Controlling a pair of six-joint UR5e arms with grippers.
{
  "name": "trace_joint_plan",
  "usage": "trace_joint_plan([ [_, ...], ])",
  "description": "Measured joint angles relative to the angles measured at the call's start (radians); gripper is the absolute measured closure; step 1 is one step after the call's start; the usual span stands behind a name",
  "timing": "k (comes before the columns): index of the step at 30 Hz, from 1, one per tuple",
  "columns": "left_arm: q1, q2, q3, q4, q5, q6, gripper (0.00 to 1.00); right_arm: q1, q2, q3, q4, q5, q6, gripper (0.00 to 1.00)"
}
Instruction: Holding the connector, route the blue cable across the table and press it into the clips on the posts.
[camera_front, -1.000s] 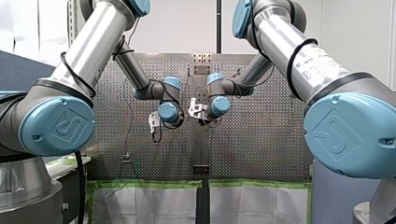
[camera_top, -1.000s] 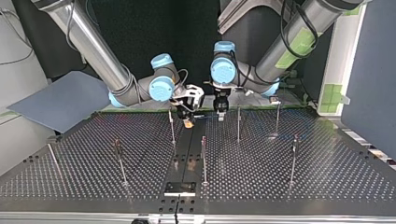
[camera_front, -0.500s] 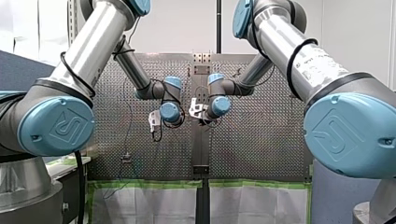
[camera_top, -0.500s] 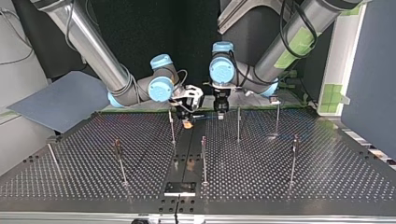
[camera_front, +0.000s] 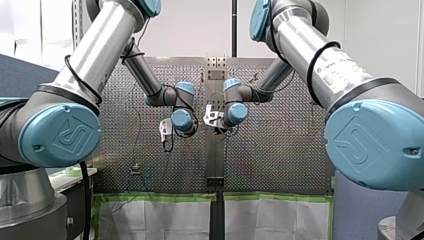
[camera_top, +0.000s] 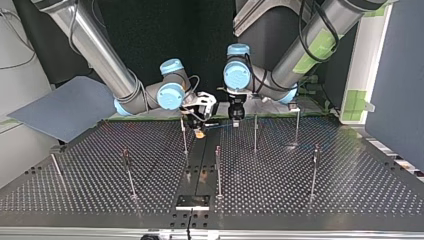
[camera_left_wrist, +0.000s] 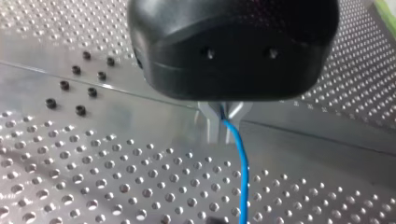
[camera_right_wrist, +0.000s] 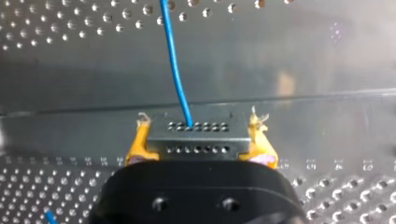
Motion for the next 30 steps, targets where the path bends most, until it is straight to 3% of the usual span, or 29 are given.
trace_joint_plan([
  [1,-0.001,0.0,0.0,0.0,0.0,-0.002,0.54,0.0,0.0,0.0,0.0,0.0,0.0,1.0],
  [3,-0.002,0.0,0.0,0.002,0.001,-0.006,0.33,0.001,0.0,0.0,0.0,0.0,0.0,1.0],
  [4,-0.003,0.0,0.0,0.003,0.001,-0.008,0.33,0.0,0.0,0.0,0.0,0.0,-0.001,1.0],
  [6,-0.004,0.0,0.001,0.009,0.004,-0.012,0.19,0.001,0.0,0.0,0.0,0.001,-0.001,1.0],
  [9,-0.004,-0.002,0.005,0.018,0.014,-0.023,0.11,0.001,0.0,0.0,0.0,0.001,-0.001,1.0],
  [20,-0.004,-0.073,0.092,-0.023,0.007,-0.041,0.13,0.002,0.0,-0.001,0.0,-0.002,-0.001,1.0],
  [21,-0.004,-0.074,0.097,-0.023,0.006,-0.041,0.2,0.002,0.0,-0.001,0.0,-0.003,-0.001,1.0],
  [22,-0.005,-0.075,0.1,-0.024,0.005,-0.042,0.2,0.001,0.0,-0.001,0.0,-0.003,-0.001,1.0],
  [24,-0.006,-0.076,0.103,-0.023,-0.003,-0.041,0.35,0.001,0.0,-0.001,0.0,-0.004,0.0,1.0],
  [25,-0.006,-0.076,0.104,-0.022,-0.008,-0.041,0.35,0.001,0.0,-0.001,0.0,-0.004,0.0,1.0],
  [27,-0.009,-0.076,0.105,-0.021,-0.019,-0.038,0.59,0.001,0.0,-0.001,0.0,-0.004,0.0,1.0],
  [28,-0.011,-0.076,0.105,-0.021,-0.024,-0.036,0.59,0.001,0.0,-0.001,0.0,-0.004,0.0,1.0],
  [29,-0.013,-0.076,0.105,-0.022,-0.028,-0.034,0.69,0.001,0.0,-0.001,0.0,-0.004,0.0,1.0],
  [30,-0.014,-0.076,0.105,-0.022,-0.031,-0.032,0.85,0.001,0.0,-0.002,0.0,-0.004,0.0,1.0],
])
